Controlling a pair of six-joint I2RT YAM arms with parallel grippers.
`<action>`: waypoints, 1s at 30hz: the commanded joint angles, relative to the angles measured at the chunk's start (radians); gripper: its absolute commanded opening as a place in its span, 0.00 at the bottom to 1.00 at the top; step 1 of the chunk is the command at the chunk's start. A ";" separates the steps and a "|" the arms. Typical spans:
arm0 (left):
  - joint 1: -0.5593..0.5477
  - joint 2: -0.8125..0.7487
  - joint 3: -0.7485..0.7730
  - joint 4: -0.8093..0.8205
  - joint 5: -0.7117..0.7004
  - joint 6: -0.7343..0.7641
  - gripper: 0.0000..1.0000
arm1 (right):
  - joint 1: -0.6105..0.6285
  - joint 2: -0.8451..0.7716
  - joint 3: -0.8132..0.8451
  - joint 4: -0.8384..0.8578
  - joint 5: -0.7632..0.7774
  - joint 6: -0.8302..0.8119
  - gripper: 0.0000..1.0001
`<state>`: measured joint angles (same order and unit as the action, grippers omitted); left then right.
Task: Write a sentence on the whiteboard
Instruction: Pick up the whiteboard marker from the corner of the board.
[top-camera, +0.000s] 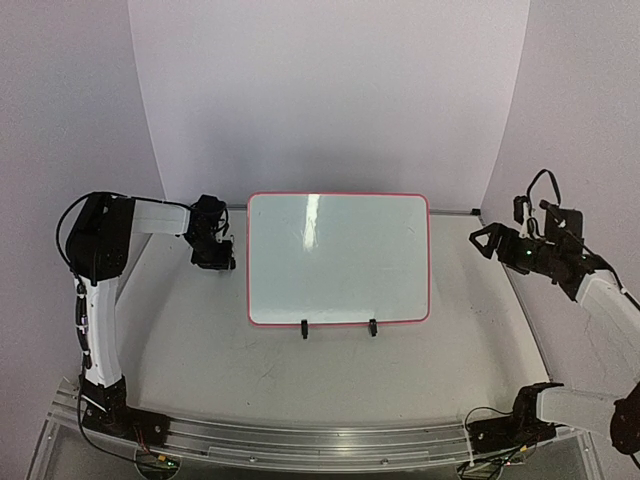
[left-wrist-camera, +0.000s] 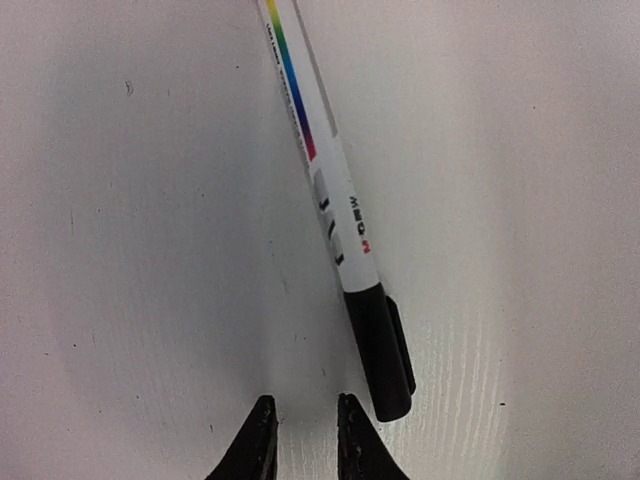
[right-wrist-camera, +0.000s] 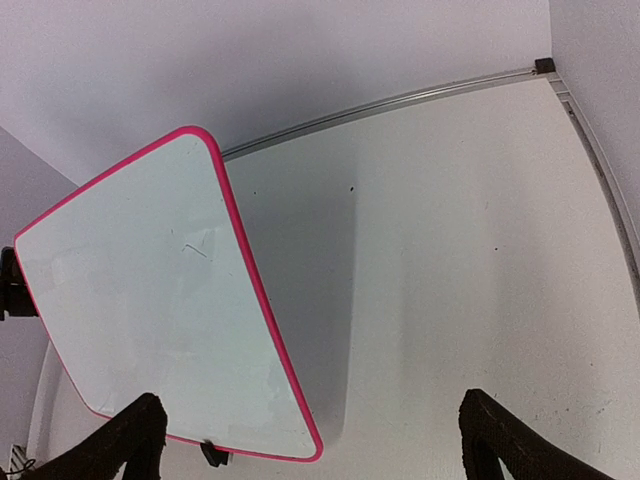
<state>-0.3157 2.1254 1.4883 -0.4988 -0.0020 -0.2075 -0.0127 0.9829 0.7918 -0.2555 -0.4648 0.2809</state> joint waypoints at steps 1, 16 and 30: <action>-0.001 -0.031 0.036 0.048 0.045 -0.014 0.24 | 0.007 -0.013 0.028 0.002 -0.028 -0.010 0.98; -0.002 0.151 0.301 -0.031 -0.046 -0.042 0.40 | 0.007 -0.036 0.019 -0.028 0.000 -0.024 0.98; -0.003 0.212 0.364 -0.101 -0.151 0.040 0.36 | 0.007 -0.043 0.007 -0.034 0.009 -0.025 0.98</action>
<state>-0.3157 2.3244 1.8052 -0.5521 -0.1017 -0.2094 -0.0105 0.9552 0.7918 -0.2939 -0.4679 0.2703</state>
